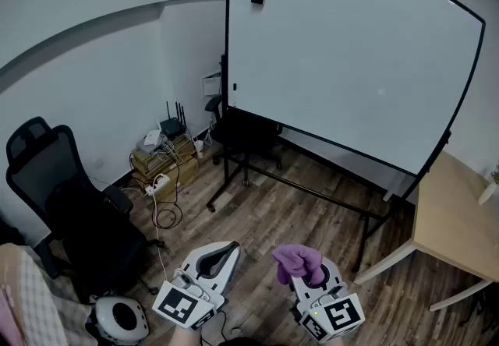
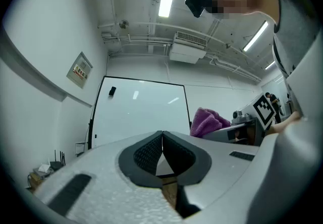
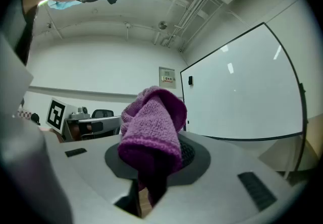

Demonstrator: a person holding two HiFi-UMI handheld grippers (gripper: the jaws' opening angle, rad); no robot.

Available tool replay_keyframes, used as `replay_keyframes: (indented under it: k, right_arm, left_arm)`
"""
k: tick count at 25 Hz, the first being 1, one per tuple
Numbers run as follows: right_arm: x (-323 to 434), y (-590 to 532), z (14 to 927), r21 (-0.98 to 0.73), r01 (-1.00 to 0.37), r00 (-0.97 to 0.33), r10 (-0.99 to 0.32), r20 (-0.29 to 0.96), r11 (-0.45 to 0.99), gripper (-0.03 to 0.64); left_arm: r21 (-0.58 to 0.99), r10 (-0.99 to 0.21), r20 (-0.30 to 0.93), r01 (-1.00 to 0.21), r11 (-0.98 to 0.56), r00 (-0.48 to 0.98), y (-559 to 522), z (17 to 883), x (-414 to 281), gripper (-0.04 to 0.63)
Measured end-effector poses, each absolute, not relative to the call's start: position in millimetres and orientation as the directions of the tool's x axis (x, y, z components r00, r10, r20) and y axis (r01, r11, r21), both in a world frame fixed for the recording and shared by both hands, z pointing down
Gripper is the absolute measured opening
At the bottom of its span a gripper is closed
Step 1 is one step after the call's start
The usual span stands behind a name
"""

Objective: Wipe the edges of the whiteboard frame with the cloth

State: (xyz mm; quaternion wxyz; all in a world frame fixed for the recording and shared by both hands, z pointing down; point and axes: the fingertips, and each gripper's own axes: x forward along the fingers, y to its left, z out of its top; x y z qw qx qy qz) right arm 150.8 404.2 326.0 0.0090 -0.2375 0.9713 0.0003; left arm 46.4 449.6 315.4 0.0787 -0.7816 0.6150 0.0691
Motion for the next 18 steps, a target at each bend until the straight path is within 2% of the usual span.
replay_keyframes:
  k: [18]
  right_arm:
    - [141.8, 401.8, 328.5, -0.014, -0.475, -0.879, -0.475, -0.033, 0.88, 0.091]
  left_arm:
    - [-0.035, -0.947, -0.216, -0.971, -0.234, 0.236, 443.7, 316.2, 35.6, 0.017]
